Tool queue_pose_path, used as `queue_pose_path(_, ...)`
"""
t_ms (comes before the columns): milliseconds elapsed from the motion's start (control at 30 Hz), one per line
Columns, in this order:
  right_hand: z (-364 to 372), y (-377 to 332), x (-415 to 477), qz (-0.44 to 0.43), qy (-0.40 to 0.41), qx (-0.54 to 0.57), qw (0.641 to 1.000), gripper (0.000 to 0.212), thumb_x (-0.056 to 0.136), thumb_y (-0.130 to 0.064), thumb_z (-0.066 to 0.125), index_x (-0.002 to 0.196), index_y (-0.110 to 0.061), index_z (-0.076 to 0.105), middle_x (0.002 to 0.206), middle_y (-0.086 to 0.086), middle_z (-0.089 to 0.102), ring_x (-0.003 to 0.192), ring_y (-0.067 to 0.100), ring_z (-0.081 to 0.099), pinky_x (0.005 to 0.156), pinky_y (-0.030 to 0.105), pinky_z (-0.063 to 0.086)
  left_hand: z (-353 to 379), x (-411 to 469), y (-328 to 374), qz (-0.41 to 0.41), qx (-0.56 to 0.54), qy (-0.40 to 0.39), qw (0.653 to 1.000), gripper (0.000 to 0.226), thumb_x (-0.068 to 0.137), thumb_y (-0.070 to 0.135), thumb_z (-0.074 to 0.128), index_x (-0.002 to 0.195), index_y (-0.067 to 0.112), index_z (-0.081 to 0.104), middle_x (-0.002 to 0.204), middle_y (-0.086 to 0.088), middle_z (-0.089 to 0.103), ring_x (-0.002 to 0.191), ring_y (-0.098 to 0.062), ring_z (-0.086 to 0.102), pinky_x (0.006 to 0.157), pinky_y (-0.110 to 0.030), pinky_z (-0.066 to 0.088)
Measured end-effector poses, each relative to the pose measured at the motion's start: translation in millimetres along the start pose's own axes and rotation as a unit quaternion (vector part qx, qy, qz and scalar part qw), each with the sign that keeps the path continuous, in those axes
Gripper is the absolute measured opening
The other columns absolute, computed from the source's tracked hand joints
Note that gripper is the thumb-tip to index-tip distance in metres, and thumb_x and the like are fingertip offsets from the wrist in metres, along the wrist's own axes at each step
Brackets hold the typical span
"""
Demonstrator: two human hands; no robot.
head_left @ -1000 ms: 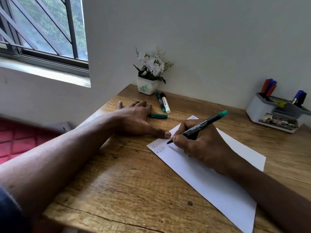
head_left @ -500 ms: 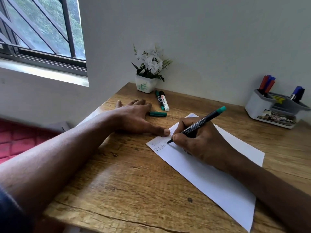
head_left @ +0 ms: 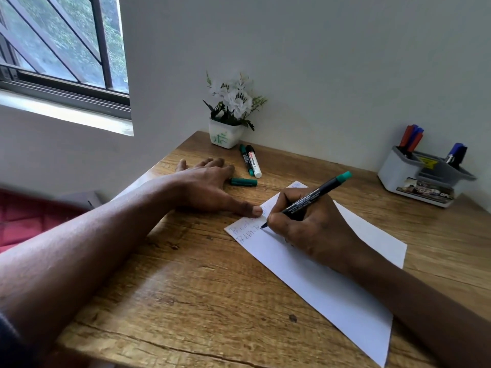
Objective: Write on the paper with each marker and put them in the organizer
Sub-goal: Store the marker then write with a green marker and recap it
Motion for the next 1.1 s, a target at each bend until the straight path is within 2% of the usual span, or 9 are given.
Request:
queue_pose_path(67,1.7,-0.9,-0.2,0.000,-0.007,0.018,1.000,0.013,0.083,-0.014,0.072,0.072,-0.012,0.067,0.056,-0.007,0.062,0.054,0.003,0.055,0.055,0.022,0.043,-0.8,-1.0,0.7,0.000,0.000,-0.001,1.000,0.132,0.052,0.095,0.042,0.164,0.029,0.019,0.175,0.001,0.006,0.161,-0.022,0.003,0.126,-0.065,-0.002)
queue_pose_path(200,-1.9,0.8,1.3,0.010,0.008,0.016,1.000,0.019,0.079,-0.022,0.072,0.067,-0.011,0.064,0.055,-0.003,0.059,0.053,0.010,0.054,0.056,0.035,0.046,-2.2,-2.9,1.7,-0.001,-0.001,0.000,1.000,0.132,0.051,0.095,0.042,0.163,0.028,0.021,0.174,0.000,0.009,0.161,-0.022,0.005,0.126,-0.065,-0.001)
queue_pose_path(333,-1.5,-0.1,0.0,0.008,0.009,-0.006,1.000,0.015,0.084,-0.014,0.074,0.071,-0.008,0.067,0.058,-0.002,0.061,0.055,0.007,0.053,0.054,0.029,0.045,-1.5,-2.7,1.6,-0.002,-0.001,-0.004,1.000,0.133,0.050,0.094,0.042,0.164,0.028,0.019,0.174,0.001,0.008,0.161,-0.022,0.005,0.126,-0.064,-0.001)
queue_pose_path(500,-5.1,2.6,1.3,0.022,0.028,-0.001,0.999,0.021,0.079,-0.027,0.072,0.072,-0.007,0.065,0.064,0.012,0.063,0.058,0.015,0.055,0.057,0.045,0.050,-1.8,-1.7,1.2,-0.005,-0.003,-0.003,1.000,0.133,0.050,0.095,0.043,0.164,0.029,0.019,0.174,0.000,0.007,0.161,-0.023,0.006,0.126,-0.065,-0.002)
queue_pose_path(633,-2.1,1.0,0.0,0.017,0.010,0.008,1.000,0.016,0.082,-0.021,0.073,0.072,-0.010,0.067,0.058,0.004,0.063,0.055,0.008,0.056,0.056,0.032,0.045,-2.4,-2.9,2.6,-0.003,-0.004,-0.006,1.000,0.132,0.051,0.094,0.043,0.164,0.029,0.019,0.174,0.001,0.008,0.160,-0.024,0.006,0.126,-0.066,-0.001)
queue_pose_path(733,-4.9,3.5,0.8,0.029,0.019,0.012,0.999,0.022,0.078,-0.026,0.072,0.072,-0.006,0.065,0.059,0.008,0.062,0.055,0.011,0.054,0.056,0.039,0.045,-1.7,-3.4,2.3,-0.003,-0.006,-0.006,1.000,0.133,0.050,0.094,0.043,0.163,0.030,0.019,0.174,0.002,0.008,0.160,-0.023,0.006,0.126,-0.065,-0.001)
queue_pose_path(833,-2.9,2.2,0.2,0.027,0.007,0.021,0.999,0.015,0.084,-0.015,0.073,0.074,-0.005,0.067,0.058,0.001,0.064,0.055,0.007,0.056,0.056,0.029,0.046,-2.4,-3.1,1.8,-0.003,-0.002,-0.007,1.000,0.134,0.048,0.095,0.041,0.163,0.029,0.020,0.174,0.001,0.008,0.160,-0.023,0.006,0.126,-0.066,-0.001)
queue_pose_path(967,-10.0,7.4,0.1,0.038,0.042,0.048,0.997,0.013,0.084,-0.014,0.071,0.077,-0.004,0.068,0.060,0.003,0.064,0.056,0.007,0.058,0.056,0.029,0.049,-2.5,-2.1,2.4,-0.003,0.001,-0.008,1.000,0.134,0.048,0.094,0.040,0.163,0.030,0.019,0.174,0.001,0.008,0.160,-0.024,0.006,0.125,-0.066,0.000)
queue_pose_path(1100,-3.4,4.1,0.3,0.035,0.010,0.030,0.999,0.012,0.085,-0.013,0.071,0.076,-0.006,0.067,0.059,0.001,0.065,0.055,0.005,0.058,0.057,0.025,0.047,-2.5,-2.4,2.3,-0.001,0.001,-0.005,1.000,0.134,0.048,0.095,0.040,0.163,0.029,0.021,0.174,-0.001,0.010,0.160,-0.024,0.007,0.125,-0.066,-0.001)
Point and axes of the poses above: each hand's wrist, its own x-axis towards the middle knuckle, its own z-axis out of the palm, y = z × x, the point moved 9 cm from there along x, towards the middle knuckle
